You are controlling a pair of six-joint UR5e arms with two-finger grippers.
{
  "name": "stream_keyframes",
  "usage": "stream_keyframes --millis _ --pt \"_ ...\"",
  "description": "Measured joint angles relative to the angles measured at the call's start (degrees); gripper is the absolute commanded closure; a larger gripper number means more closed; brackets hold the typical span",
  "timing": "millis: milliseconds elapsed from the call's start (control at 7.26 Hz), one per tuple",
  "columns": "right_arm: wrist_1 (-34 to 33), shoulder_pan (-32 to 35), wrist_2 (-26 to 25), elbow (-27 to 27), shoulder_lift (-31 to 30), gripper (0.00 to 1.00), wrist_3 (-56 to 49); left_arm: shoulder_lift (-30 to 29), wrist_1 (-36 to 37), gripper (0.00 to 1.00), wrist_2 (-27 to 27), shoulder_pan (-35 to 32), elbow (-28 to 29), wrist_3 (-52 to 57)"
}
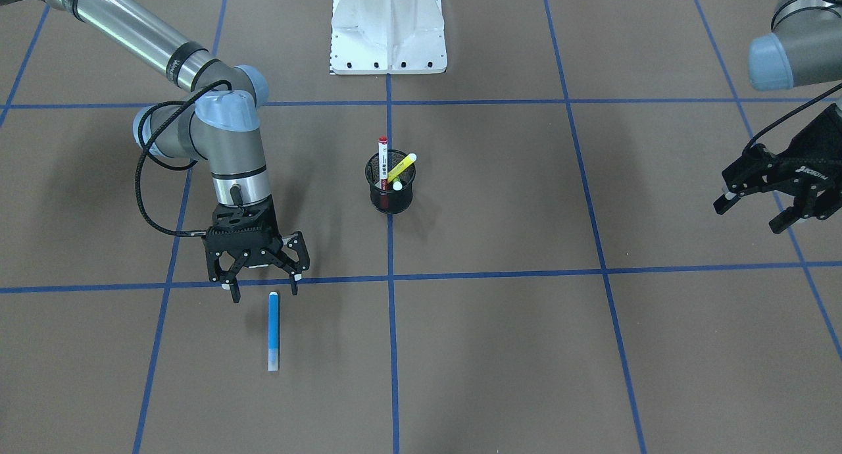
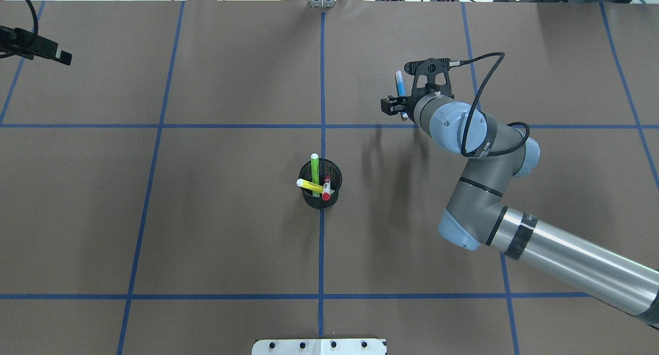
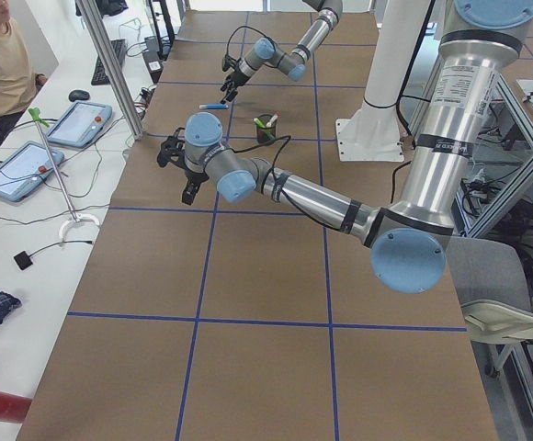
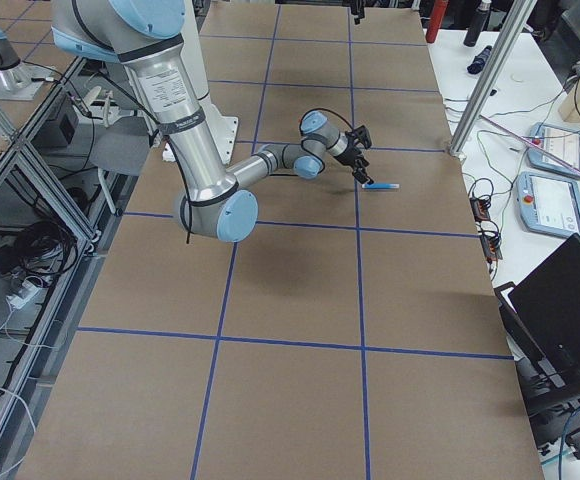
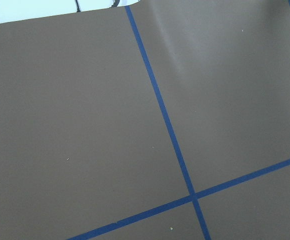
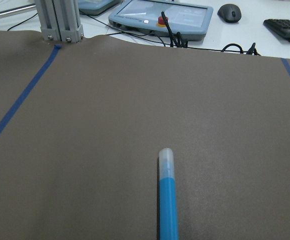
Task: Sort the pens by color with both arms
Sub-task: 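Lower the blue highlighter onto the table beyond the cup and release, then move the left gripper over the cup while the right arm withdraws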
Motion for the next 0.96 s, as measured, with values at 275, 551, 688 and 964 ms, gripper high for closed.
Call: stream_keyframes --millis 275,551,688,964 --pt "-9.22 5.9 12.61 4.64 0.6 0.01 -3.77 -3.72 3.65 0.0 0.11 2.49 -0.11 -3.93" --pt "-21.59 13.68 27.08 8.88 2.8 0.01 -12.24 -10.19 14.53 0.0 0.13 5.19 -0.93 -5.17" --pt "-25.75 17.68 33.81 9.67 3.3 0.01 -17.84 -13.69 20.53 0.0 0.13 6.77 -1.29 -5.43" --pt "-32.41 23.02 40.02 10.07 3.91 0.01 -28.12 -20.97 32.66 0.0 0.13 10.65 -1.47 -6.22"
